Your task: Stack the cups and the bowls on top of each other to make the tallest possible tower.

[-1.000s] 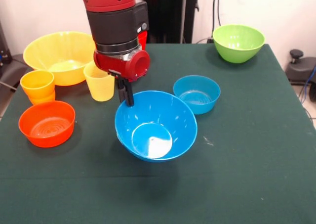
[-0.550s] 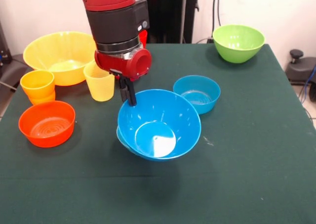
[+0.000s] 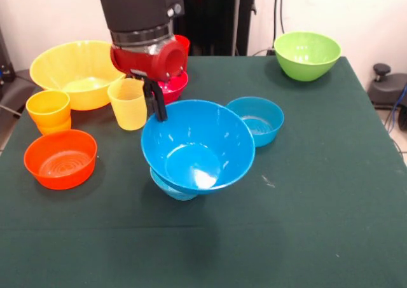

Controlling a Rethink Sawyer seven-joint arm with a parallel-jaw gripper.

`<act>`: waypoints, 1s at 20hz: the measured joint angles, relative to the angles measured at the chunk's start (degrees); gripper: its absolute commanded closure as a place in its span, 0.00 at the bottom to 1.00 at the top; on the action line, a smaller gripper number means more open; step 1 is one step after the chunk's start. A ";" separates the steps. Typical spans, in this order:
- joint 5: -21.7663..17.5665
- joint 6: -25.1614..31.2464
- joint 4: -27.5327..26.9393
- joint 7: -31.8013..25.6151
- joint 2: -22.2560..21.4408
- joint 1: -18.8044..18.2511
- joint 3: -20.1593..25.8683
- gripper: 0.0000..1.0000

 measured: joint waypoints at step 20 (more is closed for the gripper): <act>-0.91 4.12 5.20 -0.41 -5.81 -6.03 3.56 1.00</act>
